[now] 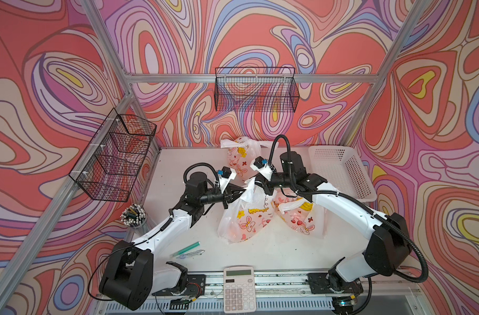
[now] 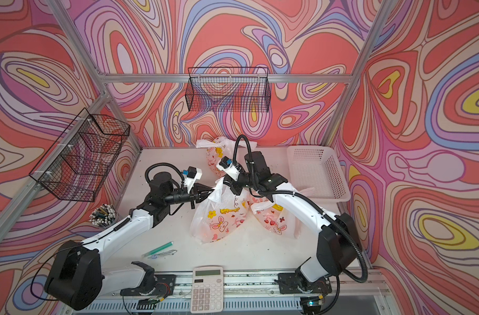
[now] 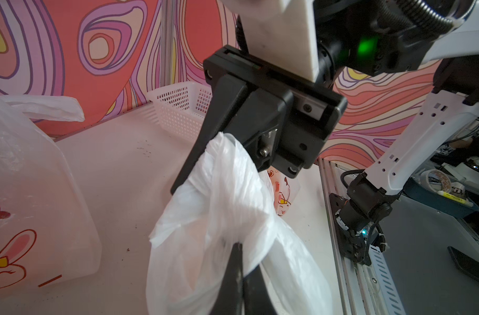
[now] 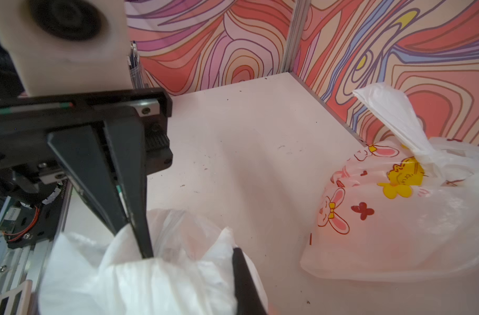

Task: Place the oranges into plastic bags & tie knots
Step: Tie the plastic bag at the center of the board.

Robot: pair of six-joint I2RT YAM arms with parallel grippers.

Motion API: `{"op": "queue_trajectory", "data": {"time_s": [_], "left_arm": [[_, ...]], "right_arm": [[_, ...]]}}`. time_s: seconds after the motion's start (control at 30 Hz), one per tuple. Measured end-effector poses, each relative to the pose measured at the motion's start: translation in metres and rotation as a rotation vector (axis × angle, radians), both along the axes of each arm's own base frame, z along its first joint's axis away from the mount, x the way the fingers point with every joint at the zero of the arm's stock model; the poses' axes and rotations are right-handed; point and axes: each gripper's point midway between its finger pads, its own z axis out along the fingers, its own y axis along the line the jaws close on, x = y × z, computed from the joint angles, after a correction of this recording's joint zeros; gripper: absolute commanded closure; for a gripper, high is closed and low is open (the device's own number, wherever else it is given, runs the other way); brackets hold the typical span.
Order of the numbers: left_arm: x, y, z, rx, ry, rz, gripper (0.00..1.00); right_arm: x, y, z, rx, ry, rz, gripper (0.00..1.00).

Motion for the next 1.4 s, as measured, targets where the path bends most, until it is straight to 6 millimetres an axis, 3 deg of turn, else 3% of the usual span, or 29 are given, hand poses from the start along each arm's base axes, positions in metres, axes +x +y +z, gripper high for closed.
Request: {"op": "queue_trajectory", "data": {"time_s": [0.3,0.57,0.73,0.9,1.0,1.07,1.27,1.4], "left_arm": [[0.0,-0.002,-0.005,-0.026,0.023,0.001,0.94],[-0.012,0.008,-0.013,-0.049,0.044,0.051,0.55],[-0.018,0.026,0.013,-0.102,0.008,0.155,0.33],[-0.014,0.06,0.056,-0.211,-0.003,0.33,0.25],[-0.002,0.084,0.063,-0.279,0.106,0.446,0.24],[0.006,0.09,0.059,-0.307,0.212,0.483,0.21],[0.019,0.073,0.037,-0.351,0.547,0.437,0.16],[0.016,0.049,0.016,-0.336,0.713,0.377,0.15]], "right_arm": [[-0.02,0.02,-0.01,0.15,0.036,0.087,1.0],[-0.027,0.02,-0.015,0.27,0.031,0.091,1.0],[-0.026,0.021,-0.005,0.309,-0.004,0.094,1.0],[-0.026,0.021,-0.002,0.32,-0.021,0.096,1.0],[-0.026,0.021,-0.001,0.323,-0.028,0.096,1.0],[-0.025,0.021,-0.001,0.324,-0.034,0.096,1.0],[-0.028,0.023,-0.001,0.331,-0.05,0.099,1.0],[-0.03,0.025,0.002,0.338,-0.064,0.104,1.0]]}}
